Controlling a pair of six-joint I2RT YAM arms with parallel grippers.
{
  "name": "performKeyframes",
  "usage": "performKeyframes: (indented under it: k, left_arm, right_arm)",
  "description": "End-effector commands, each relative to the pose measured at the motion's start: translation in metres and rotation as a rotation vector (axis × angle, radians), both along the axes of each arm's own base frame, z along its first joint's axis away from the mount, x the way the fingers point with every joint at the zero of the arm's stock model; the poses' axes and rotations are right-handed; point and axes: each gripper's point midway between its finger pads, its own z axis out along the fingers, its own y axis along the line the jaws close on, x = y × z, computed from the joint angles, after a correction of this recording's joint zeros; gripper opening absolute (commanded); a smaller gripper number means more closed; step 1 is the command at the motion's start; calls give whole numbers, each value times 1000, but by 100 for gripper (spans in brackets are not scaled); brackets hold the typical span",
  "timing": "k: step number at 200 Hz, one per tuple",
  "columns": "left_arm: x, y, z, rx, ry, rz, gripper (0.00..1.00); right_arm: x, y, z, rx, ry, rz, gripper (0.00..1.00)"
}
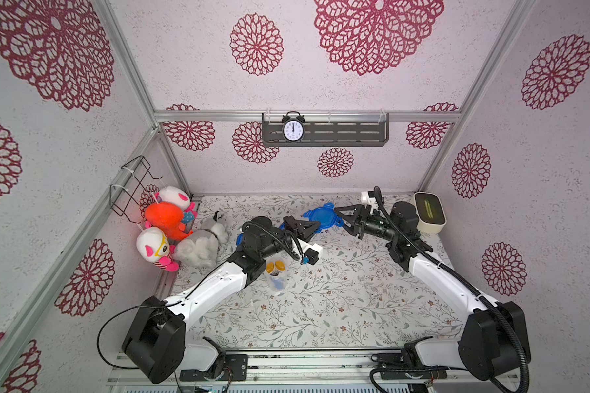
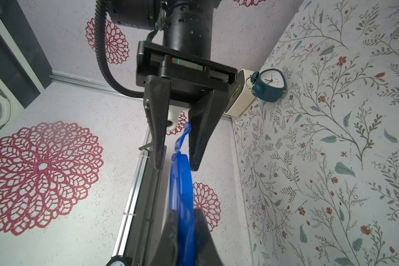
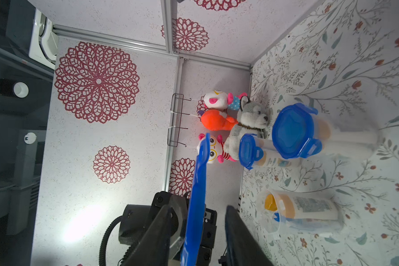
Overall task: Pack away toiletry kits
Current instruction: Close the lid on the container.
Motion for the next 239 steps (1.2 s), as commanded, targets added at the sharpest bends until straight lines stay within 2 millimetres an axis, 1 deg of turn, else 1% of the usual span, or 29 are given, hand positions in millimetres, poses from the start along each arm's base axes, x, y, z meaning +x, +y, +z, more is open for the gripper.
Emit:
performKeyframes:
  k: [1, 27, 46, 57, 66, 72, 77, 82, 92, 96, 97, 100, 101, 106, 115, 131, 136, 139, 152, 165, 179, 181, 183, 186, 197, 212, 215, 225, 239]
  left_arm:
    - [-1, -5, 3, 31, -50, -30, 0]
    - [0, -7, -4, 53, -88, -39, 0]
    - [0, -9, -4, 57, -95, -47, 0]
    - [1, -9, -4, 53, -100, -47, 0]
    - [2, -8, -3, 45, -104, -43, 1]
    - [1, -7, -1, 38, -111, -40, 8]
    - [3, -6, 0, 32, -115, -28, 17]
    - [5, -3, 2, 16, -117, -10, 28]
    - [7, 3, 7, -37, -99, 39, 58]
    - [6, 8, 14, -85, -93, 57, 67]
    - [8, 10, 12, -93, -74, 70, 69]
    - [6, 14, 20, -142, -63, 78, 73]
    - [6, 15, 18, -152, -45, 87, 75]
    - [4, 24, 24, -230, -5, 121, 78]
    - [-3, 42, 21, -345, 85, 175, 79]
    - [-20, 74, 6, -511, 280, 249, 83]
    - [-21, 84, 1, -562, 353, 288, 83]
    - [-24, 90, 2, -595, 390, 303, 83]
    - [-28, 113, -6, -701, 598, 404, 83]
    - [-27, 136, -4, -801, 740, 532, 83]
    - [-21, 167, 4, -919, 825, 703, 83]
    - [-20, 169, 7, -933, 836, 717, 83]
    - [-20, 172, 1, -925, 859, 749, 83]
    - [-20, 177, 6, -937, 875, 777, 82]
    - [-18, 190, 8, -975, 958, 879, 82]
    - [-18, 207, 7, -1007, 1050, 1017, 85]
    - [-17, 209, 8, -1020, 1069, 1032, 85]
    - [-19, 214, -1, -1013, 1143, 1086, 87]
    - [-22, 216, -9, -1017, 1215, 1110, 89]
  right_arm:
    - [-10, 6, 18, 38, -50, 54, 33]
    - [-12, 10, 15, 45, -37, 77, 28]
    - [-13, 11, 14, 46, -33, 89, 19]
    - [-13, 11, 12, 44, -28, 89, 18]
    - [-13, 11, 10, 41, -27, 92, 13]
    - [-12, 11, 9, 38, -28, 91, 9]
    - [-11, 10, 8, 33, -32, 88, 7]
    - [-10, 8, 7, 25, -36, 80, 6]
    - [-8, 5, 6, 16, -51, 64, 6]
    - [-7, 4, 6, 17, -59, 58, 5]
    - [-7, 3, 6, 17, -58, 55, 5]
    - [-6, 2, 7, 19, -66, 48, 5]
    - [-5, 2, 6, 20, -67, 45, 5]
    - [-4, -1, 7, 21, -80, 30, 5]
    - [-2, -5, 7, 18, -107, -2, 5]
    - [3, -12, 4, -17, -159, -78, 6]
    - [4, -13, 2, -24, -170, -98, 6]
    - [4, -14, 1, -27, -177, -109, 6]
    - [5, -15, -6, -24, -187, -141, 6]
    - [5, -14, -16, -25, -183, -171, 6]
    - [2, -6, -25, -23, -177, -171, 5]
    - [2, -4, -26, -21, -176, -171, 5]
    - [1, -2, -26, -20, -177, -171, 6]
    - [0, 1, -27, -19, -178, -168, 5]
    - [-5, 15, -27, -12, -190, -135, 6]
    - [-9, 30, -31, 13, -184, -104, 6]
    - [-10, 32, -31, 18, -183, -100, 6]
    - [-13, 41, -35, 23, -170, -88, 5]
    - [-21, 57, -41, 20, -157, -71, 5]
